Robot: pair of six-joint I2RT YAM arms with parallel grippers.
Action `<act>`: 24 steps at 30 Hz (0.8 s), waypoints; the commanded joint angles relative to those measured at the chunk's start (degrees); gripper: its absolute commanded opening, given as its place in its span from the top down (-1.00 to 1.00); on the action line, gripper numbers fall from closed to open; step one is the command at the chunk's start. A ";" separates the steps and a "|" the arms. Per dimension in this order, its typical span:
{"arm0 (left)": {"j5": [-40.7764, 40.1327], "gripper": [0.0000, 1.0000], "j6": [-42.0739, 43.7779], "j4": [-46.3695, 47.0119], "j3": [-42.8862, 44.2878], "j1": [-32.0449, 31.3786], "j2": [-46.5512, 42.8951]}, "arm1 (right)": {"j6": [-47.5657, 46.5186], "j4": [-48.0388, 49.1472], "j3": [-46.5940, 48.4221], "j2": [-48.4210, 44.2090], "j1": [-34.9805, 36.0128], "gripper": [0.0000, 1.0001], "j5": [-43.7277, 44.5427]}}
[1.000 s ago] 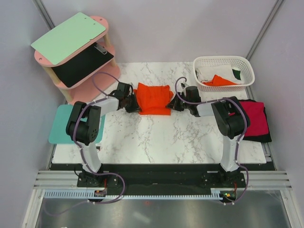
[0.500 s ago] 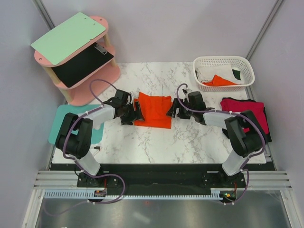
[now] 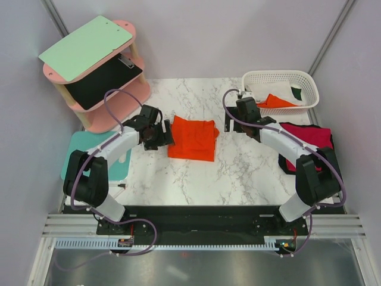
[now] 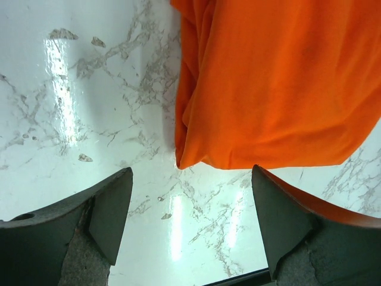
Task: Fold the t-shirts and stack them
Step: Put the neatly folded tshirt into the corner of the board with the right arm
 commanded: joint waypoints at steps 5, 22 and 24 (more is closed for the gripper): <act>0.52 -0.74 2.40 -0.48 4.44 -0.18 -2.23 | 2.61 -30.68 12.29 13.60 -0.35 -0.96 46.80; 3.25 -0.73 2.67 0.49 4.18 -1.94 -2.85 | 18.69 -40.56 8.34 31.09 -7.90 -0.72 60.00; 3.24 -0.73 2.58 0.58 4.09 -2.12 -2.85 | 18.87 -40.21 9.31 32.41 -8.52 -0.55 60.27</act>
